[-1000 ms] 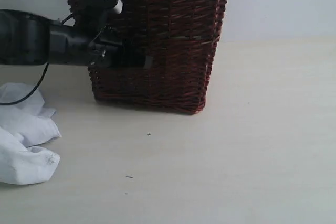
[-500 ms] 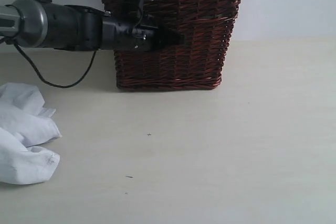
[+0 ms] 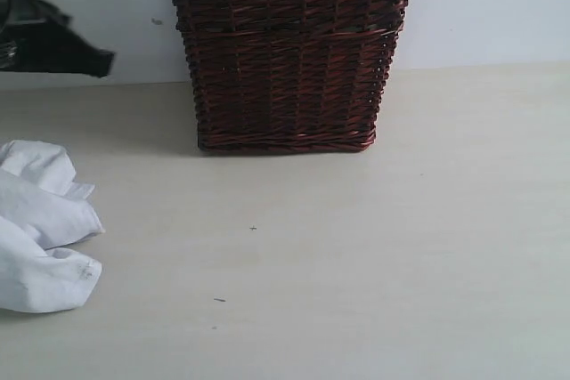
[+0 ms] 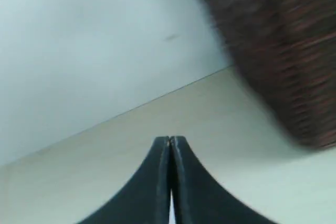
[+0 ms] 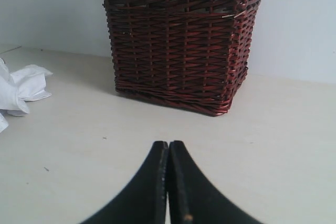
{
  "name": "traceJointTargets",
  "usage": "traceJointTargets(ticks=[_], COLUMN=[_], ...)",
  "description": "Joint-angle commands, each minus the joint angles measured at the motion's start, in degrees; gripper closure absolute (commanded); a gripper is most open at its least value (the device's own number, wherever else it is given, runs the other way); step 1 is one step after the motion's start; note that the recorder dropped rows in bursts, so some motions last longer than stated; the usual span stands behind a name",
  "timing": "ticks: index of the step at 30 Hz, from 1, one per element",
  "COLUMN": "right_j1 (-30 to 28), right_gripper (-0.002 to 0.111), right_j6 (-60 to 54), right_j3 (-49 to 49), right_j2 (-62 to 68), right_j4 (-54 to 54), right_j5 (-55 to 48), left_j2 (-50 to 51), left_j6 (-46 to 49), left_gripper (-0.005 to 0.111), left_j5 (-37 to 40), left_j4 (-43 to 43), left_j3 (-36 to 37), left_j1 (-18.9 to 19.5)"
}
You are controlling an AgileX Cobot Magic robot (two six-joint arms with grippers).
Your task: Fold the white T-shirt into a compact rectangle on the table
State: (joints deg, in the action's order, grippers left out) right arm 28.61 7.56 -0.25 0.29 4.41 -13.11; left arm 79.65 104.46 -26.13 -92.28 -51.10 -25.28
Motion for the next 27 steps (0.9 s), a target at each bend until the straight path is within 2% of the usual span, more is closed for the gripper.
traceJointTargets(ticks=[1, 3, 5, 6, 7, 8, 9, 10, 11, 12, 13, 14, 15, 16, 17, 19, 21, 26, 27], right_j1=[0.07, 0.07, 0.07, 0.07, 0.07, 0.07, 0.07, 0.07, 0.07, 0.07, 0.07, 0.07, 0.07, 0.07, 0.07, 0.07, 0.07, 0.07, 0.07], right_gripper=[0.108, 0.108, 0.108, 0.108, 0.108, 0.108, 0.108, 0.108, 0.108, 0.108, 0.108, 0.108, 0.108, 0.108, 0.108, 0.108, 0.108, 0.108, 0.108], right_j6=[0.08, 0.08, 0.08, 0.08, 0.08, 0.08, 0.08, 0.08, 0.08, 0.08, 0.08, 0.08, 0.08, 0.08, 0.08, 0.08, 0.08, 0.08, 0.08], right_j3=[0.25, 0.25, 0.25, 0.25, 0.25, 0.25, 0.25, 0.25, 0.25, 0.25, 0.25, 0.25, 0.25, 0.25, 0.25, 0.25, 0.25, 0.25, 0.25], right_j2=[-0.29, -0.29, -0.29, -0.29, -0.29, -0.29, -0.29, -0.29, -0.29, -0.29, -0.29, -0.29, -0.29, -0.29, -0.29, -0.29, -0.29, -0.29, -0.29], right_j4=[0.01, 0.01, 0.01, 0.01, 0.01, 0.01, 0.01, 0.01, 0.01, 0.01, 0.01, 0.01, 0.01, 0.01, 0.01, 0.01, 0.01, 0.01, 0.01], right_j5=[0.59, 0.59, 0.59, 0.59, 0.59, 0.59, 0.75, 0.75, 0.75, 0.75, 0.75, 0.75, 0.75, 0.75, 0.75, 0.75, 0.75, 0.75, 0.75], left_j2=[0.75, 0.02, -0.39, -0.39, -0.28, -0.14, 0.59, 1.05, 2.98, 4.16, 6.61, 7.54, 9.43, 9.84, 9.71, 9.47, 9.47, 9.66, 9.66], left_j6=[15.84, 15.84, 14.86, 10.20, 5.81, -1.74, -7.88, -11.12, -27.81, -36.83, -64.22, -78.82, -101.47, -105.60, -105.75, -103.79, -103.29, -97.60, -96.76], left_gripper=[0.107, 0.107, 0.107, 0.107, 0.107, 0.107, 0.107, 0.107, 0.107, 0.107, 0.107, 0.107, 0.107, 0.107, 0.107, 0.106, 0.100, 0.060, 0.056], left_j5=[-26.99, -24.44, -12.82, -1.70, 4.47, 18.57, 36.84, 43.74, 55.95, 58.73, 64.07, 66.82, 73.85, 76.40, 79.10, 78.41, 76.12, 73.40, 73.11], left_j4=[-7.67, -7.67, -7.67, -7.67, -7.67, -7.67, -7.67, -7.54, 7.37, 16.64, 45.96, 61.76, 87.18, 92.28, 95.65, 94.77, 94.16, 90.75, 90.77], left_j3=[-0.15, 1.89, 6.44, 7.99, 8.22, 8.22, 8.22, 8.05, 5.43, 3.03, -2.57, -4.66, -8.73, -9.63, -9.78, -8.84, -7.96, -7.27, -7.27], left_j1=[3.76, 2.69, -0.32, -1.14, -1.14, 0.15, 2.81, 4.18, 7.47, 8.56, 10.39, 10.55, 10.55, 10.55, 10.55, 9.99, 9.09, 5.72, 5.05])
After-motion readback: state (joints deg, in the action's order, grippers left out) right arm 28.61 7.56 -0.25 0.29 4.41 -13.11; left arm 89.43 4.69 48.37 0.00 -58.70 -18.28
